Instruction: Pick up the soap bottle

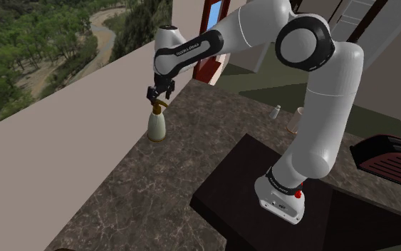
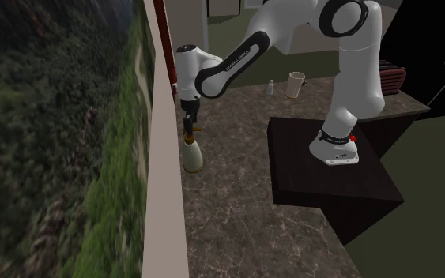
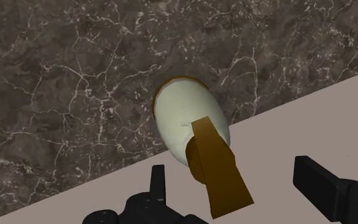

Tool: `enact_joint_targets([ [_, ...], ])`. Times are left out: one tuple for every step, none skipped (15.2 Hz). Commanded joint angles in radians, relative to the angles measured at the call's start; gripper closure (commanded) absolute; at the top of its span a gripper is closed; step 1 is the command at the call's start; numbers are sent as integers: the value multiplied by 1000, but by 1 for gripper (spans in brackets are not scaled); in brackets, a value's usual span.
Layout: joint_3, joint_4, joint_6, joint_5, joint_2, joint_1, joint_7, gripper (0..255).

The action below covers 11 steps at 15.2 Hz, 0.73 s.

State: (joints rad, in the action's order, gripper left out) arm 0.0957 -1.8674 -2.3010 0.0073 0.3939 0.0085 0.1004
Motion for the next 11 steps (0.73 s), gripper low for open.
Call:
enact_joint_targets([
  [-1,5,-16,-1,20,0,-1,0],
  [-2,3,-26,-2,28,0,-1,0],
  [-2,0,-37,-3,36,0,-1,0],
  [-2,-2,-47,-3,44,1,-1,0],
  [-3,-4,-58,-4,53,1,-1,0],
  [-4,-7,-74,-5,66,2,-1,0],
  [-4,-7,-74,-5,66,2,-1,0],
  [-4,-7,-74,-5,66,2,-1,0],
  [-4,-7,-74,-5,67,2,0,255],
  [-4,-7,-74,-5,66,2,0,255],
  [-4,-8,-74,-5,66,2,0,255],
])
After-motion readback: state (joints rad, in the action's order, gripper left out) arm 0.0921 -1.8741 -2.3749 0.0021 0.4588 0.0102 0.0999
